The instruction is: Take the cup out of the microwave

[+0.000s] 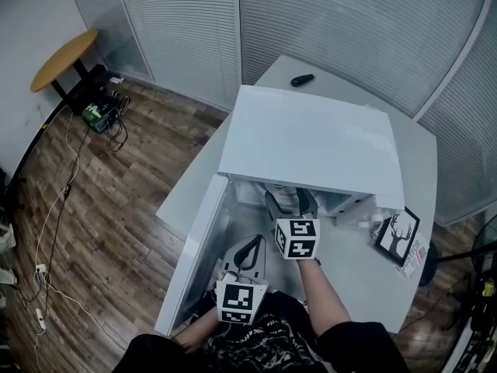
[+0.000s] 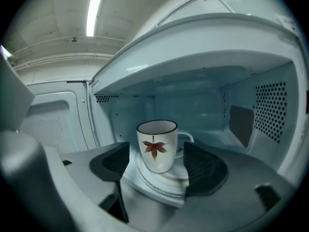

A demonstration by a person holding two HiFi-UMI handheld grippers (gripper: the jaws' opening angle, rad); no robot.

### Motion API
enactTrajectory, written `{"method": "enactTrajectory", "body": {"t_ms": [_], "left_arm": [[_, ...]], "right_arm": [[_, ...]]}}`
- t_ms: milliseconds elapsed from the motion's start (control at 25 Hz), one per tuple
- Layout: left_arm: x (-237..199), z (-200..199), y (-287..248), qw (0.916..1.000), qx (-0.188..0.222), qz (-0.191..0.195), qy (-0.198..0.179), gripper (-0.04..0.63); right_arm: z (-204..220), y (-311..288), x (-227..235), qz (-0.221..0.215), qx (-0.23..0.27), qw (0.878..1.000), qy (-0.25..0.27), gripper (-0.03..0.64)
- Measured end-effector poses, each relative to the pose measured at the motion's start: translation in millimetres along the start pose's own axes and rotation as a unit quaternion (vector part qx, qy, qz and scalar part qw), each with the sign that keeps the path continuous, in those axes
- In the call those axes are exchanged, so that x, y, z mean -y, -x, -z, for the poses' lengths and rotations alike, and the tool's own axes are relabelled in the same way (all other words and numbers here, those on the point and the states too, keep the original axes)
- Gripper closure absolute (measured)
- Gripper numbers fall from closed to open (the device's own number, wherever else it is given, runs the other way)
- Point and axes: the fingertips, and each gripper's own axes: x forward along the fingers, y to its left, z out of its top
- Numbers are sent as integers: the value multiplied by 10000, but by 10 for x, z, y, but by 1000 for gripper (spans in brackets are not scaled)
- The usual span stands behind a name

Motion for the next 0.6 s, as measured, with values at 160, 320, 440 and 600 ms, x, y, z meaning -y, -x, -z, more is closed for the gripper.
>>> {"method": "enactTrajectory", "body": {"t_ms": [160,320,440,600], "left_arm": [[65,0,7,9999,-16,135,-20,589],[57,12,-24,9998,-82,175,-91,589],[76,26,-19,9997,-120,208,-77,589],[54,58,-12,9996,-163,218,-50,589]], "right_arm": [[16,-76,18,57,-35,10000,-14,284],[32,-164,32,100,-77,9999,1,284],[41,-201,30,127,-105,9999,51,282],[21,-309,0,118,-133,9998,81,283]]}}
